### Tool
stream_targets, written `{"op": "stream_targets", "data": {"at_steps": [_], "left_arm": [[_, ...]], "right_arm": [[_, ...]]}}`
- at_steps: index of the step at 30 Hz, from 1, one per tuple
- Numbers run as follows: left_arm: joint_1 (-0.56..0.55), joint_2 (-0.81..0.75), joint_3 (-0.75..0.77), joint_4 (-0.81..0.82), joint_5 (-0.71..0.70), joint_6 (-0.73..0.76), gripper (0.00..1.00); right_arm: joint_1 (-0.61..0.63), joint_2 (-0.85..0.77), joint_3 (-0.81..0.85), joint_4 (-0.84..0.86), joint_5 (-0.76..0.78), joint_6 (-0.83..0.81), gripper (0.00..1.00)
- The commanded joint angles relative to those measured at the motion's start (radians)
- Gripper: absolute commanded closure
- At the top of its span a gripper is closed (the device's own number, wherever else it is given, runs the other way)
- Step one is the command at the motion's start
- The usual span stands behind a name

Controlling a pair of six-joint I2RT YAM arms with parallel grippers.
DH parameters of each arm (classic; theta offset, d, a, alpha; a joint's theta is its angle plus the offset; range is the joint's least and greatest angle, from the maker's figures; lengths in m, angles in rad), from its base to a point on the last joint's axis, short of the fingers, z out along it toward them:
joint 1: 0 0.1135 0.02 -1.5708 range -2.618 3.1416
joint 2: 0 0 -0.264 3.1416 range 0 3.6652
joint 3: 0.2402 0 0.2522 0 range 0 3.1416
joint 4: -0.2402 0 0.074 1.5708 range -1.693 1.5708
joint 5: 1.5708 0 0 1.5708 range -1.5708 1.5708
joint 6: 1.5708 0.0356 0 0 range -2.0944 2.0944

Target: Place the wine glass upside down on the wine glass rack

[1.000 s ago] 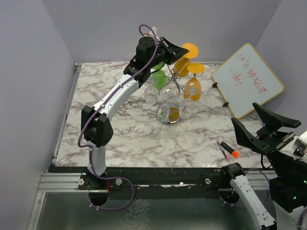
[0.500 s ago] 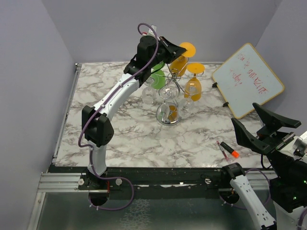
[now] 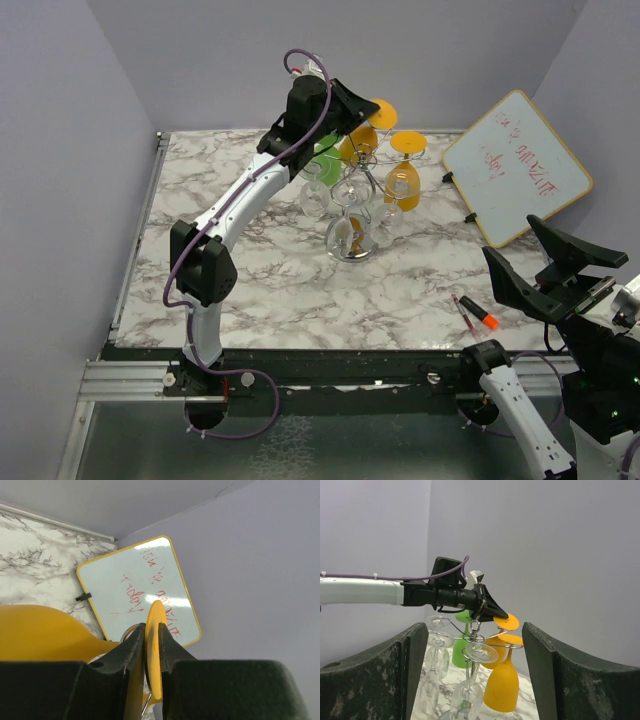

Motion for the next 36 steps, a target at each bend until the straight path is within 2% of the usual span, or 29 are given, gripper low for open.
{"op": "stream_targets", "data": {"at_steps": [1,10,19,24,30,33,36], "left_arm": [[-0.003,-0.035,0.057,-0.049,-0.044,0.055,0.83],[-0.002,-0.064,0.047,-0.073,-0.072,0.110,0.74],[0.010,-0.060,0.113,-0.129,-0.062,0.200,0.59],[0.034,-0.097,0.122,-0.159,-0.081,0.323,0.46],[0.082,-0.247,0.005,-0.187,-0.133,0.534,0.32],[0.090,-0.385,-0.102,-0.188,-0.146,0.650,0.27],[0.090,-0.540,-0.241,-0.190,-0.219,0.746,0.21]], "right_arm": [[0.001,-0.016,0.004,-0.007,0.020,0.003,0.20],[0.001,-0.010,0.005,0.001,0.013,0.011,0.19],[0.001,-0.001,0.016,-0.025,0.029,0.012,0.19],[0.001,0.012,0.040,-0.099,0.061,0.026,0.19],[0.001,0.045,0.078,-0.343,0.211,0.085,0.19],[0.001,0.057,0.075,-0.424,0.280,0.140,0.20],[0.002,0.065,0.063,-0.483,0.321,0.183,0.19]]}}
